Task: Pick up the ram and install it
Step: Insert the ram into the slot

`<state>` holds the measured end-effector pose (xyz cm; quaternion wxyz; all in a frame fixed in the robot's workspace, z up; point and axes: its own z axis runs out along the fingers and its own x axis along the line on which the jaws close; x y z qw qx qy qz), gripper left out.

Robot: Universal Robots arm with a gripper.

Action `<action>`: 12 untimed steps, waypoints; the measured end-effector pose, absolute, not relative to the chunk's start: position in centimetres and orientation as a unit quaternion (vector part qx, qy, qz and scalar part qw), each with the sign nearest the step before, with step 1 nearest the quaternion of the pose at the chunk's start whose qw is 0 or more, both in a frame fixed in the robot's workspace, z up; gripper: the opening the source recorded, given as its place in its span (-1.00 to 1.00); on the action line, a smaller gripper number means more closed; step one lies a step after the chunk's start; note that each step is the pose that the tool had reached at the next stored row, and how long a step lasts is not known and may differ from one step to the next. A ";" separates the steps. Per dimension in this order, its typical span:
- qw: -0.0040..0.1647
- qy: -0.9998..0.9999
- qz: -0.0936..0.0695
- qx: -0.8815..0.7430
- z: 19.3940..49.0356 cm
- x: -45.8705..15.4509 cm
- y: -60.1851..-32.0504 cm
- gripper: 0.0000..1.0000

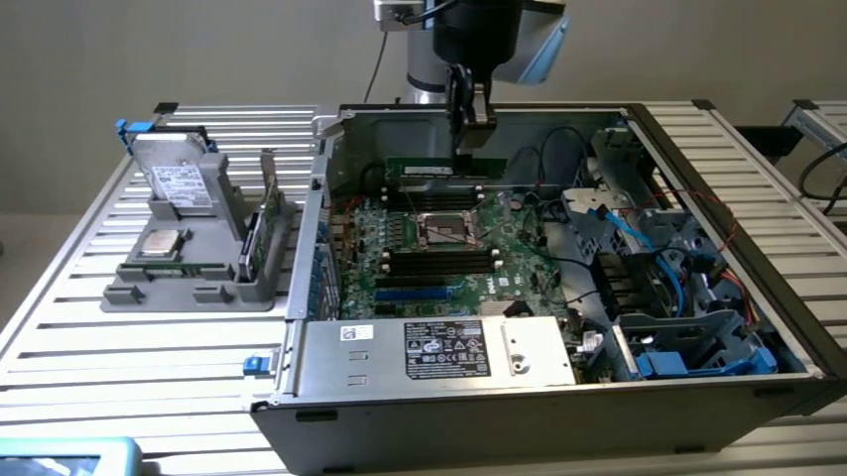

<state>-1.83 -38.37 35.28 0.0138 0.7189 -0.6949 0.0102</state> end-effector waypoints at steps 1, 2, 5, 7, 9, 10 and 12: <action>0.014 -0.695 0.010 0.719 35.1 -1.8 -38.4 -0.73; 0.014 -0.695 0.010 0.719 34.9 -1.8 -38.4 -0.73; 0.014 -0.695 0.010 0.719 34.4 -1.8 -38.4 -0.73; 0.014 -0.695 0.010 0.719 34.0 -1.9 -38.4 -0.73; 0.014 -0.695 0.010 0.719 33.7 -1.9 -38.4 -0.73; 0.014 -0.695 0.010 0.719 33.4 -1.9 -38.4 -0.73; 0.014 -0.695 0.010 0.719 33.1 -1.9 -38.4 -0.73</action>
